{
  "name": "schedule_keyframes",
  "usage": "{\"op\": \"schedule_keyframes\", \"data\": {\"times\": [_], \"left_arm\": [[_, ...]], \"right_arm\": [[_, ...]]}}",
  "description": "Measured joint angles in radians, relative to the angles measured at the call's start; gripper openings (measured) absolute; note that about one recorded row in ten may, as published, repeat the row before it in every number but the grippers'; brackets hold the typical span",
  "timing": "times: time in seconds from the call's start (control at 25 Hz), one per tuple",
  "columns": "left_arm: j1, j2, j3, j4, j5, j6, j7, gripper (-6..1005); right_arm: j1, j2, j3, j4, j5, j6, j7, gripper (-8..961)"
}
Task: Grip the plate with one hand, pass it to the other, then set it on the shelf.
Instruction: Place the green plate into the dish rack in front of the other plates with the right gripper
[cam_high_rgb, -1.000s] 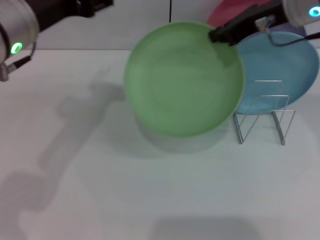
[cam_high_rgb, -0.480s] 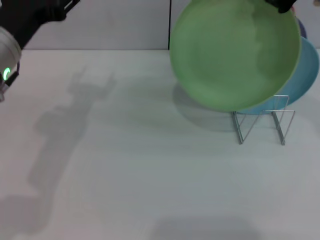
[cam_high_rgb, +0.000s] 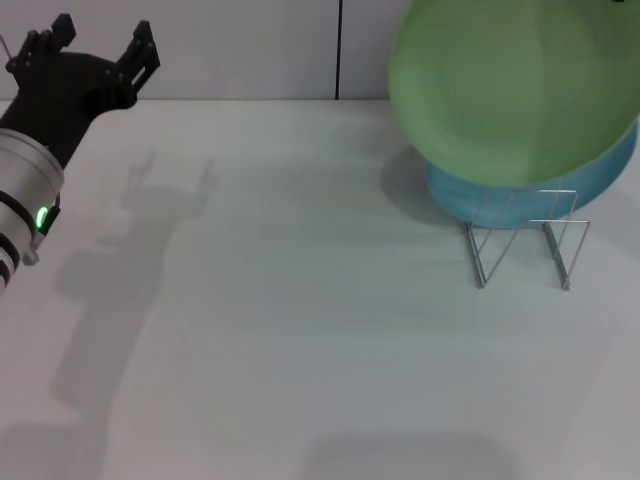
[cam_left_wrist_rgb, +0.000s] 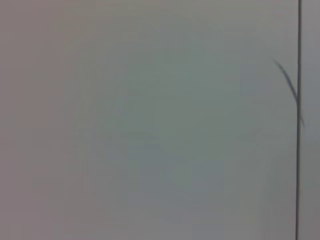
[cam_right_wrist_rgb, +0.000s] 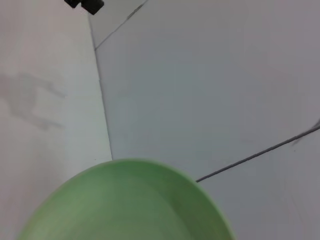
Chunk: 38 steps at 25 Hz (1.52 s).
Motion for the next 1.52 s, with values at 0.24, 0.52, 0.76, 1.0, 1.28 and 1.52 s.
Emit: {"op": "schedule_keyframes", "data": {"times": [0.24, 0.52, 0.76, 1.0, 1.28, 1.52], "left_arm": [[-0.019, 0.0, 0.006, 0.028, 0.0, 0.011, -0.01, 813], [-0.023, -0.002, 0.008, 0.034, 0.0, 0.01, -0.026, 813], [-0.028, -0.002, 0.018, 0.041, 0.0, 0.006, -0.026, 813], [-0.036, -0.002, 0.033, 0.046, 0.0, 0.004, -0.026, 813], [-0.036, -0.002, 0.044, 0.048, 0.0, 0.003, -0.026, 813], [-0.037, -0.002, 0.049, 0.048, 0.0, 0.003, -0.026, 813]], "right_arm": [[-0.015, 0.002, -0.006, -0.017, -0.005, -0.024, -0.032, 26], [-0.047, 0.005, 0.006, -0.017, -0.004, -0.03, -0.122, 26], [-0.055, 0.006, 0.022, -0.017, 0.019, -0.025, -0.183, 26], [-0.061, 0.006, 0.013, -0.016, 0.022, -0.029, -0.222, 26], [-0.072, 0.007, 0.01, -0.018, 0.022, -0.033, -0.242, 27], [-0.084, 0.009, 0.01, -0.016, 0.018, -0.034, -0.266, 24]]}}
